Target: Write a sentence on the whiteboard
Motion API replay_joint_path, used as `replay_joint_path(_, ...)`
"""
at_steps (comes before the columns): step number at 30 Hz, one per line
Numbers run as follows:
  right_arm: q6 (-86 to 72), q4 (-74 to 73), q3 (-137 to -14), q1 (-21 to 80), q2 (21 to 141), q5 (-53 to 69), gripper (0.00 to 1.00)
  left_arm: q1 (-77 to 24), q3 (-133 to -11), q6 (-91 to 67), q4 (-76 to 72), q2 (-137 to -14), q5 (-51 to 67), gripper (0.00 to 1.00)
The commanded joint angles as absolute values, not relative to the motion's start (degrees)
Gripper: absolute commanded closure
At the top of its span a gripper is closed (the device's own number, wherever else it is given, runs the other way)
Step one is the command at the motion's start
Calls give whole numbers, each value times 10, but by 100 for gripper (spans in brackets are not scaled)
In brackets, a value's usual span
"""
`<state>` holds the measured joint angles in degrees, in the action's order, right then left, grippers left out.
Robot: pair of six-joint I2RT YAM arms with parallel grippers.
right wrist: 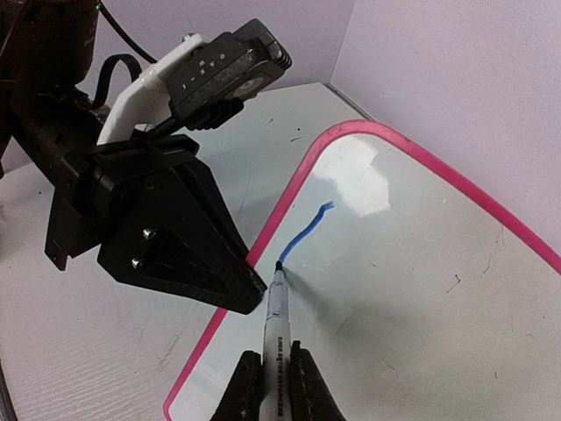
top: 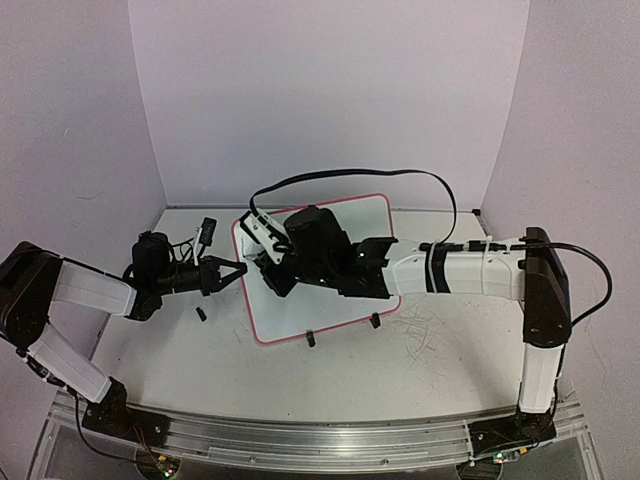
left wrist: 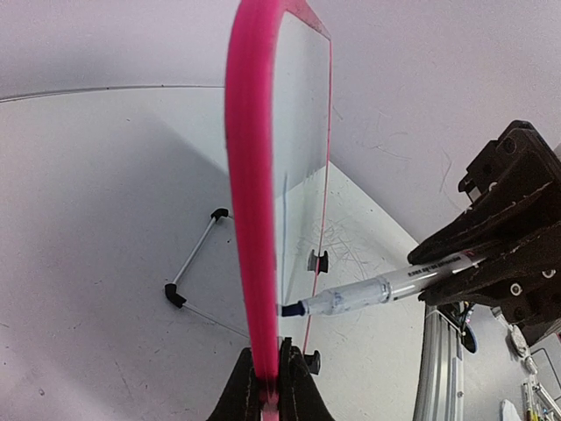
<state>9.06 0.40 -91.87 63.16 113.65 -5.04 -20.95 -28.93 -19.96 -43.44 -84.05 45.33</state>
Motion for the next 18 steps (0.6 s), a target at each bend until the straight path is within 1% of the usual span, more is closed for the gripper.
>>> replay_joint_path(1, 79, 7, -910, 632, 1109, -64, 100, -207, -302, -168, -444, -824, 440, 100)
replay_joint_path(18, 73, 15, -936, 630, 1124, -134, 100, -207, -300, -167, -441, -823, 442, 100)
